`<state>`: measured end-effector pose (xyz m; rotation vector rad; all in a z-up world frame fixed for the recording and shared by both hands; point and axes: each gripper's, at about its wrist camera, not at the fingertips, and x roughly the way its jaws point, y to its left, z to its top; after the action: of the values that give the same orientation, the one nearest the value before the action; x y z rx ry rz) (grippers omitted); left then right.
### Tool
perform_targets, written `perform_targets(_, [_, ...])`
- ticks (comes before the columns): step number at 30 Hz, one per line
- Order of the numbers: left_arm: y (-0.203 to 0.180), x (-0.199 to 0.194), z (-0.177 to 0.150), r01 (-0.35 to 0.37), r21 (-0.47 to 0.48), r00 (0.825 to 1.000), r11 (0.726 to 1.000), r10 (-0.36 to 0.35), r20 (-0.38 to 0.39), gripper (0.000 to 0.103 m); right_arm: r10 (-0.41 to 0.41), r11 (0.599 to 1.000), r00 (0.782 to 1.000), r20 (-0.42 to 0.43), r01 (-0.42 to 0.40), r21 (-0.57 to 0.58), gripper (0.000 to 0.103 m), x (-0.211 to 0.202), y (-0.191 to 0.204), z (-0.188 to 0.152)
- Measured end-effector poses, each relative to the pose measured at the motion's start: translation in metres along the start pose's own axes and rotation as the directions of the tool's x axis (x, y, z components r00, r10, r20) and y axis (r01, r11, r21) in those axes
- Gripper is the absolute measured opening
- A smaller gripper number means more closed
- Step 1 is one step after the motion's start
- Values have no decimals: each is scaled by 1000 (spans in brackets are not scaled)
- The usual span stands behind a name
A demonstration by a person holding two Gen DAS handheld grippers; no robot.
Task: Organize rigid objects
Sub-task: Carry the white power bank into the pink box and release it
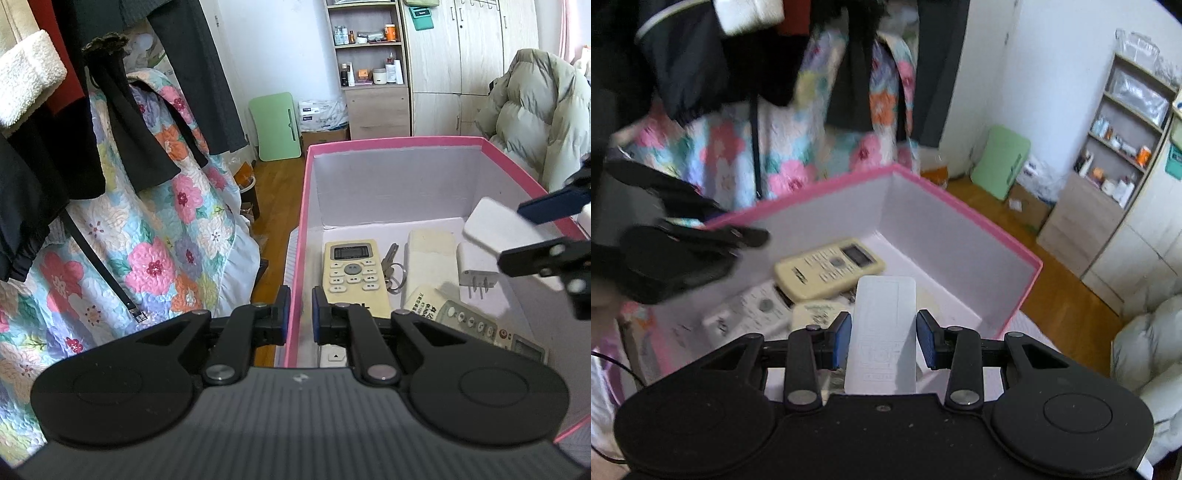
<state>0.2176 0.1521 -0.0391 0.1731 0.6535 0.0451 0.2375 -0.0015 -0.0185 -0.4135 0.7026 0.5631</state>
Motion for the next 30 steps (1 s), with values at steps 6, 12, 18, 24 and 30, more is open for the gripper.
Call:
perform_targets(6, [-1, 1, 1, 3, 3, 1000, 1000, -3, -2, 10, -34, 998, 997, -74, 30, -58, 44, 18, 6, -12])
perform_targets(12, [-1, 1, 1, -1, 4, 1000, 1000, 1, -4, 10, -90, 994, 996, 20, 91, -55, 58, 2, 10, -19])
perform_targets(18, [-1, 2, 0, -6, 8, 1000, 1000, 6, -8, 10, -78, 986, 989, 129, 57, 157, 60, -44, -27, -34])
perform_targets(24, [-1, 3, 1, -11, 4, 1000, 1000, 11, -26, 10, -142, 950, 988, 55, 121, 289, 60, -64, -67, -72])
perform_targets(30, [-3, 4, 2, -15, 6, 1000, 1000, 15, -28, 10, -149, 908, 988, -32, 150, 391, 60, -58, -89, -112])
